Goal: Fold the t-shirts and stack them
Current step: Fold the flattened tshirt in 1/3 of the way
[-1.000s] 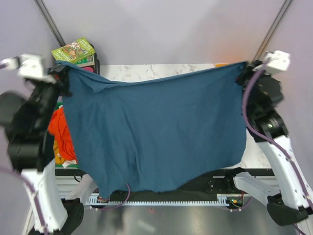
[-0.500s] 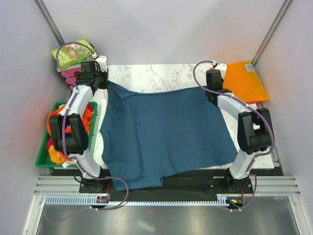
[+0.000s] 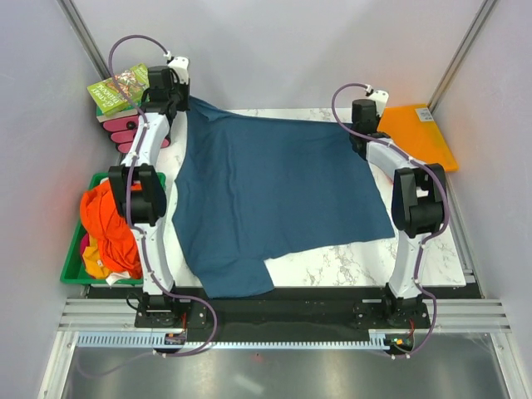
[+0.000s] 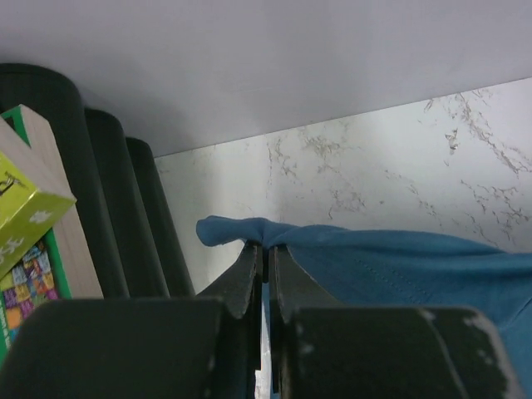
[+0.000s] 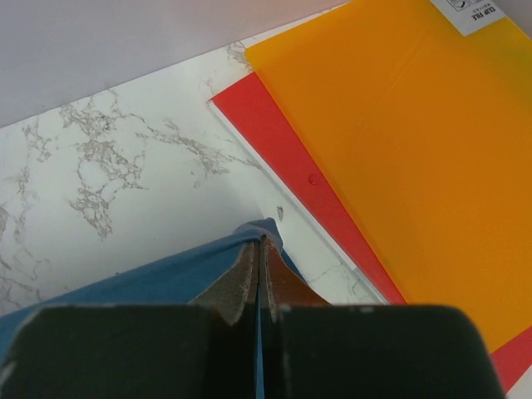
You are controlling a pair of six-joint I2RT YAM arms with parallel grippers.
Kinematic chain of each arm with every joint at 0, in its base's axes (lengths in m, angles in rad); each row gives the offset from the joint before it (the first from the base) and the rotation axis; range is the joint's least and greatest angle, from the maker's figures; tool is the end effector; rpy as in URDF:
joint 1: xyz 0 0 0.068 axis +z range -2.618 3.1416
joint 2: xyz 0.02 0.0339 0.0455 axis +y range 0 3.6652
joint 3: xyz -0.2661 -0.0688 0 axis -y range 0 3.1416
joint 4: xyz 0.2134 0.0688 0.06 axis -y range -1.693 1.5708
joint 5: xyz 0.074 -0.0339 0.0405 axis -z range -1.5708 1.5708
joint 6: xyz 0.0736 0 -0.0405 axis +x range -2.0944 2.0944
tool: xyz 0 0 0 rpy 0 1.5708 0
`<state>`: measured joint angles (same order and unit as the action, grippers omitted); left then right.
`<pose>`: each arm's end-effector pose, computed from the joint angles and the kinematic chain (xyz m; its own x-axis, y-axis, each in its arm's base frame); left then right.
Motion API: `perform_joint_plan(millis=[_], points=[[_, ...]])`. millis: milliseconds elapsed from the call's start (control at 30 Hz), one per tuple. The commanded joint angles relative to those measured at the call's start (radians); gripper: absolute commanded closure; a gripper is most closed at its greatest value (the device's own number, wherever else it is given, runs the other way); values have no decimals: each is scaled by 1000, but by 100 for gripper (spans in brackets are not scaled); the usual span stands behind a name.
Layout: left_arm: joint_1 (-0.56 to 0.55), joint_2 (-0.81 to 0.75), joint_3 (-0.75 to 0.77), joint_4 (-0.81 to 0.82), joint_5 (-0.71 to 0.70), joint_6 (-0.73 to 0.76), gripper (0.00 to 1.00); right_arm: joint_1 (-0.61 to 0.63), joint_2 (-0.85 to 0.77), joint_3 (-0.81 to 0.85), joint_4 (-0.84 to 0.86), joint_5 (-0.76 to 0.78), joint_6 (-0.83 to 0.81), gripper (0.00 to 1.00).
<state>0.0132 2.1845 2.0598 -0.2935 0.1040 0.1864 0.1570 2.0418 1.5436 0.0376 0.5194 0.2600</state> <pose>0.5270 -0.0007 0.3043 -0.3839 0.1793 -0.9058 0.1556 0.9795 0.1279 0.4802 0.0390 0.2401 -0.3463 0.1711 -0.9224 0.4061 0.9137 0.0171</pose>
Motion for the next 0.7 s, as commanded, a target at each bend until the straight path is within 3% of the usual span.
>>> perform_joint_plan(millis=[0,200,500,667], points=[[1,90,167,-21,-58,56,98,-37,12,0,21,27,51,100],[-1,185,324,-55,-92,82,98,-54,38,38,24,10,38,100],[-35,192,304,-55,-139,76,98,-56,149,180,-25,-27,39,100],[-35,63,202,-55,-112,42,98,-53,86,158,-19,-41,42,100]])
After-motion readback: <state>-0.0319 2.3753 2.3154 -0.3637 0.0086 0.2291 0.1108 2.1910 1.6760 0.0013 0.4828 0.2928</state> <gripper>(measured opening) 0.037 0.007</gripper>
